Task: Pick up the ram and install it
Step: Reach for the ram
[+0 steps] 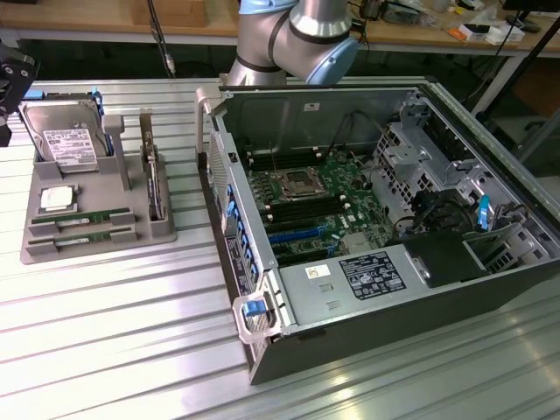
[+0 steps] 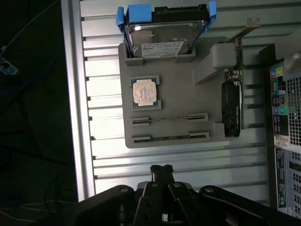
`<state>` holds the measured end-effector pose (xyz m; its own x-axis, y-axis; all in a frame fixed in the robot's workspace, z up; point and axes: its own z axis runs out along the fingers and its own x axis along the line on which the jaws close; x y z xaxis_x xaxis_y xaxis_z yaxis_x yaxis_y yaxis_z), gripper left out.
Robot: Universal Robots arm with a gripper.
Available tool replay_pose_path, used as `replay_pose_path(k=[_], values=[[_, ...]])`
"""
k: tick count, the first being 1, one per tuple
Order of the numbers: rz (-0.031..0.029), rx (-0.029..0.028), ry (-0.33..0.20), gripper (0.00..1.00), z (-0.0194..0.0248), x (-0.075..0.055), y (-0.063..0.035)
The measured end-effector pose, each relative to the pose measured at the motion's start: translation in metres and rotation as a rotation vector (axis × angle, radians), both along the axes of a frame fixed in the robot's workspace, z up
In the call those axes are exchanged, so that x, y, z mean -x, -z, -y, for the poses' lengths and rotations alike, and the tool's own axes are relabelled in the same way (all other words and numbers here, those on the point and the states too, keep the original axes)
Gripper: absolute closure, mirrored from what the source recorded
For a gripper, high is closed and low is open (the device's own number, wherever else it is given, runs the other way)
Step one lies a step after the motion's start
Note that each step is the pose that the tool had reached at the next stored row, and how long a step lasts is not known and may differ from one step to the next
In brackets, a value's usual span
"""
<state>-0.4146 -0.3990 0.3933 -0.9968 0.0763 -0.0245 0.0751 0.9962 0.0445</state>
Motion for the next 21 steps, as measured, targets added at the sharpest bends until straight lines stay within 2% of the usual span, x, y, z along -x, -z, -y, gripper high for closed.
replay_pose_path(k=[9, 12, 16, 21], values=[[0.0, -0.0001, 0.0, 0.89, 0.0, 0.02, 0.0001], [-0.0002, 0.0001, 0.0, 0.89, 0.0, 0.02, 0.0001], [-0.0023, 0.0001, 0.0, 0.89, 0.0006, 0.0, 0.0011], [-0.0106, 0.0, 0.0, 0.89, 0.0007, -0.045, 0.003]])
